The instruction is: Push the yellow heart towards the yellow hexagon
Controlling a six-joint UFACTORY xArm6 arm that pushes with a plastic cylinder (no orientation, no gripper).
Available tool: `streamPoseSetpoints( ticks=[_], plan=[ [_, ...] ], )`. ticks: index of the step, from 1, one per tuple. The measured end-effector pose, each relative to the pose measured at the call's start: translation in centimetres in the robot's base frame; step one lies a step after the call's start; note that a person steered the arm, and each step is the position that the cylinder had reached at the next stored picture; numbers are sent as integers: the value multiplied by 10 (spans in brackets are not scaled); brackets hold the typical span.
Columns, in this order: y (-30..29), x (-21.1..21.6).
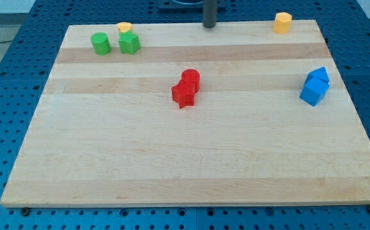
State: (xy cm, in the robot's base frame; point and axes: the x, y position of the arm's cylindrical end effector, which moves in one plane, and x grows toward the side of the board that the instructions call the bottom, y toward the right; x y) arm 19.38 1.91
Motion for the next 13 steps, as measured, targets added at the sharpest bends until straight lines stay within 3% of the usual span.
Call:
streamPoseSetpoints(
  ticks=[4,5,6,9,11,13],
  plan=[
    [-175,-2],
    [-251,0],
    [-273,19],
    [-126,34],
    [-159,1],
    [-113,-1]
  ],
)
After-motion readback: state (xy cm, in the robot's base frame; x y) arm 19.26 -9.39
